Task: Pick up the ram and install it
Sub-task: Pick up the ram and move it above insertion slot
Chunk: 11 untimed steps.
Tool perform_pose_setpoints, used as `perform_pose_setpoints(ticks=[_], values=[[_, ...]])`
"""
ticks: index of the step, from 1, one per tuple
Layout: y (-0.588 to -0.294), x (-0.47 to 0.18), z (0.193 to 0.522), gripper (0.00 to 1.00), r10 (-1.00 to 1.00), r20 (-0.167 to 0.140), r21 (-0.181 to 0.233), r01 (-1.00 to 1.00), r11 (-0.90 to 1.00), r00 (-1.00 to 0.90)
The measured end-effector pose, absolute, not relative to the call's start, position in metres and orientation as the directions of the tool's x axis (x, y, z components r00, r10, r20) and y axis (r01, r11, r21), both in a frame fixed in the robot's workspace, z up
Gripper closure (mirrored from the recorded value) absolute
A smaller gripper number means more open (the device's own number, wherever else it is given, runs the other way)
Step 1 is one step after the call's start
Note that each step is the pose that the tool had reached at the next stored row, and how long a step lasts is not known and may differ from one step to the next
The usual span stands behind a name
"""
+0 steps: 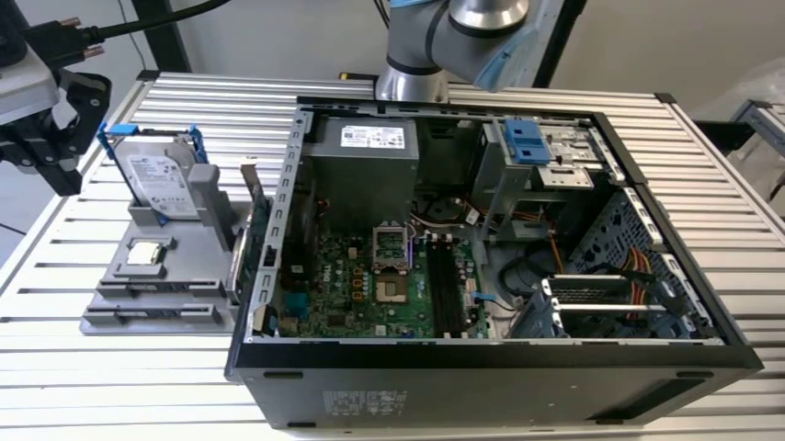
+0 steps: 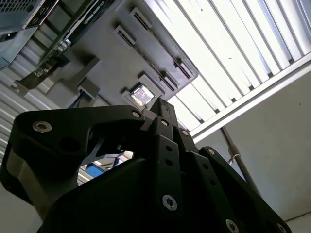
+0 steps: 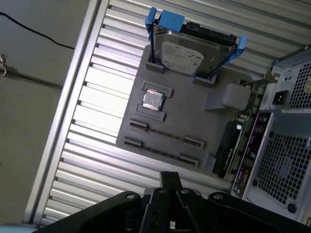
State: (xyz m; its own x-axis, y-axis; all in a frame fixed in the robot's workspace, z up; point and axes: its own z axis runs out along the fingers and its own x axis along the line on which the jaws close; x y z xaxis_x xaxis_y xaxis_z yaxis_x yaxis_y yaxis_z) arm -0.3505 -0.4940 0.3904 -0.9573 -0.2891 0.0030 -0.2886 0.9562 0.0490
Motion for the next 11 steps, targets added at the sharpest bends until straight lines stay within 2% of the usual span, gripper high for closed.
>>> perform_pose_setpoints(ticks=[11], values=[[-0.4941, -0.3504, 0.3905, 1.00, -0.302, 0.003, 0.049, -0.302, 0.952, -0.953]])
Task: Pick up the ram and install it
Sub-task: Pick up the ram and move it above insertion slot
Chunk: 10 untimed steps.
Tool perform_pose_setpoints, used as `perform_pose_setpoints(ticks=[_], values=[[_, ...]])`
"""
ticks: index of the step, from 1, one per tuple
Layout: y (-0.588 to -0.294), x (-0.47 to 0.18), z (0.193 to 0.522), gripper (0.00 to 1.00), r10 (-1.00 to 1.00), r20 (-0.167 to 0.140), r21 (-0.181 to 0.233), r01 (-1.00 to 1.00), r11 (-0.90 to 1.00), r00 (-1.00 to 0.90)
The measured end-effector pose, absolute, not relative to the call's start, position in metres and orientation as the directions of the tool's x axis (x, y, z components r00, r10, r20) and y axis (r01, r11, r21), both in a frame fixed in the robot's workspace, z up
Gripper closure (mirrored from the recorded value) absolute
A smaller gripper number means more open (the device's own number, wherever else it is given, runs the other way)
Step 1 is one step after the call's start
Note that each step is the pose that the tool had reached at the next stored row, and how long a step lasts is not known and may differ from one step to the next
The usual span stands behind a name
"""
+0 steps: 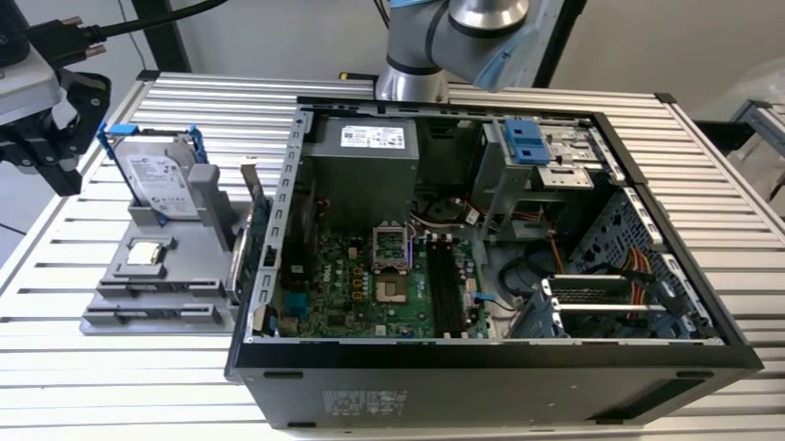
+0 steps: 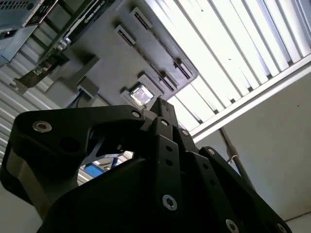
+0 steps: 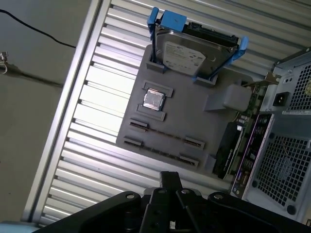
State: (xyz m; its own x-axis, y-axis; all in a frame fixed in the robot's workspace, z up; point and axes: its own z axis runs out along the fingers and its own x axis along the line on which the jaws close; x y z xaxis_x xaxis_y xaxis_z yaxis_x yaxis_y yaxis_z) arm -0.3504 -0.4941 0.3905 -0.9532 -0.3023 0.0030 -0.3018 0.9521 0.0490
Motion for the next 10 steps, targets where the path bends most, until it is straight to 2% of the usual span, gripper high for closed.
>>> perform_pose_setpoints(ticks=[10], values=[[-0.4940, -0.3505, 0.3904, 1.00, -0.315, 0.003, 0.049, -0.314, 0.948, -0.949]])
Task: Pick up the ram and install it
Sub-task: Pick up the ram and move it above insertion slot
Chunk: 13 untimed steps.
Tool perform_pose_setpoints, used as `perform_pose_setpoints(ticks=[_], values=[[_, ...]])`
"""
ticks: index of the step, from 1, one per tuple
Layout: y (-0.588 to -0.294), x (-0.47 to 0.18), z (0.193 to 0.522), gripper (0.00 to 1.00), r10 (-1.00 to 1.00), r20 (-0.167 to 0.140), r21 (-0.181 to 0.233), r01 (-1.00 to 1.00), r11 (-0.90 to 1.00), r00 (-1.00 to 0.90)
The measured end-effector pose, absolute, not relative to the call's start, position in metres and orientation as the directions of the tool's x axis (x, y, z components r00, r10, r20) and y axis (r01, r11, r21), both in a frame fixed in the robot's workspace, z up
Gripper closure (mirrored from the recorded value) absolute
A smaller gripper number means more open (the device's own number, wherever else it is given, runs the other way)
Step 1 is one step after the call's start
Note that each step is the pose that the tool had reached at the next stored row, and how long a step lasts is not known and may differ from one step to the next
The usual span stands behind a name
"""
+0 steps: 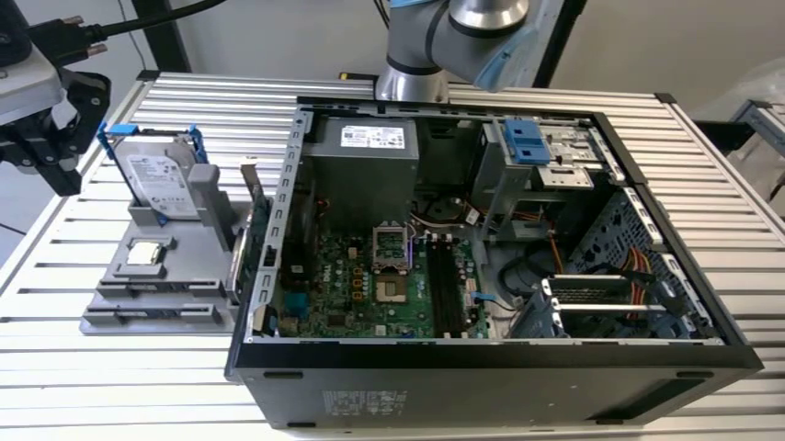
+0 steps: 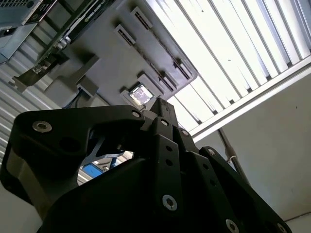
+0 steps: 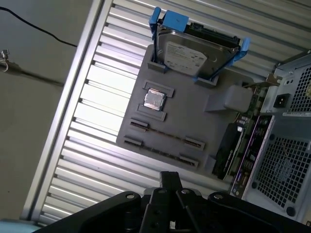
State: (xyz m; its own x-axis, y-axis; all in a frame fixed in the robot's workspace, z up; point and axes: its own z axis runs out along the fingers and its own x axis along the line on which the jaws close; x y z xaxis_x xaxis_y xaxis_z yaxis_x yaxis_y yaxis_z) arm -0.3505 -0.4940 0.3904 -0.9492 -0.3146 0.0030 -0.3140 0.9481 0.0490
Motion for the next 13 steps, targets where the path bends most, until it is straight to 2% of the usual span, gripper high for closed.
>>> perform_pose_setpoints(ticks=[13], values=[[-0.4941, -0.3504, 0.3905, 1.00, -0.329, 0.003, 0.049, -0.329, 0.943, -0.944]])
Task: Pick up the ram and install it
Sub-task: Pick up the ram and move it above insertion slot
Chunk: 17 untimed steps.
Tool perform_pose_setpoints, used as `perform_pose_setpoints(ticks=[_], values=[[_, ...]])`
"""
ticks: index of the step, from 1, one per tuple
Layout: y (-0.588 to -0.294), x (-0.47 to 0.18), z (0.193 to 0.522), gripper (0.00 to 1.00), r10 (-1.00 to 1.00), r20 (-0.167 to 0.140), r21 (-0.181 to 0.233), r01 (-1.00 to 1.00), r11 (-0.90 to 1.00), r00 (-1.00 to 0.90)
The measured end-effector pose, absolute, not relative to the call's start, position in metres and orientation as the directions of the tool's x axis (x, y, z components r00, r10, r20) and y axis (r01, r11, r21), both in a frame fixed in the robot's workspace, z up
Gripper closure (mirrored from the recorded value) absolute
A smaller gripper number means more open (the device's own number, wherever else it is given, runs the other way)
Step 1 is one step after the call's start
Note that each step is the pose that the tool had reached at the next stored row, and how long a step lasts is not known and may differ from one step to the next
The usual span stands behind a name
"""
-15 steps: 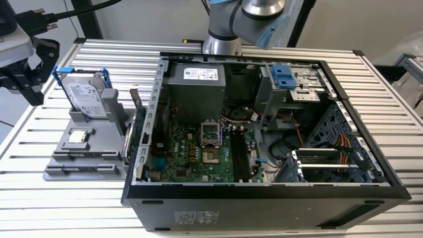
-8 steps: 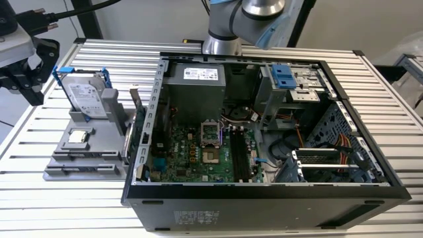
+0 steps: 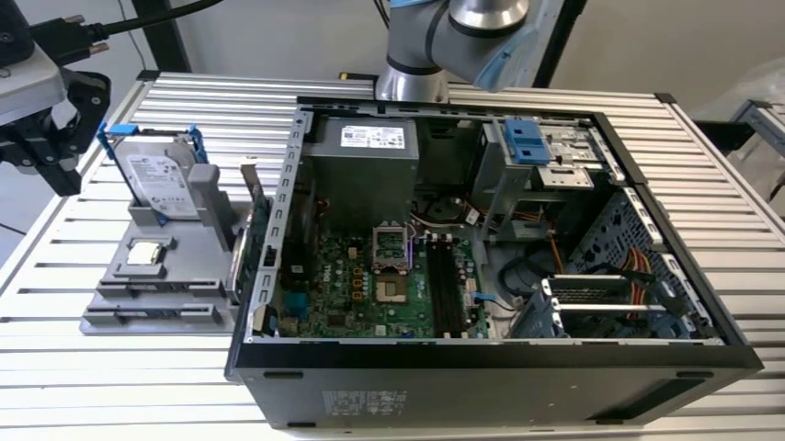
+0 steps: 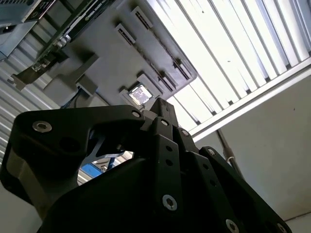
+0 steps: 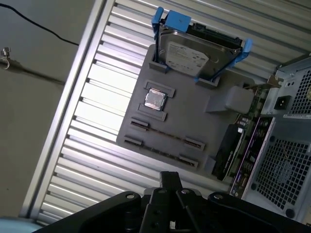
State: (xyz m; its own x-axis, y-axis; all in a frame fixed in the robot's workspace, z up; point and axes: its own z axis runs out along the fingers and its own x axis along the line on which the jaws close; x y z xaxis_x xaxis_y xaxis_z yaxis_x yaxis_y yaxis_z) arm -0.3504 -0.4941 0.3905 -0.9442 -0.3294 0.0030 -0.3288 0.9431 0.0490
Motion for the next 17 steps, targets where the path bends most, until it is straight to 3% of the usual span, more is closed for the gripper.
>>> perform_pose_setpoints(ticks=[17], values=[[-0.4940, -0.3505, 0.3904, 1.00, -0.437, 0.003, 0.049, -0.437, 0.898, -0.899]])
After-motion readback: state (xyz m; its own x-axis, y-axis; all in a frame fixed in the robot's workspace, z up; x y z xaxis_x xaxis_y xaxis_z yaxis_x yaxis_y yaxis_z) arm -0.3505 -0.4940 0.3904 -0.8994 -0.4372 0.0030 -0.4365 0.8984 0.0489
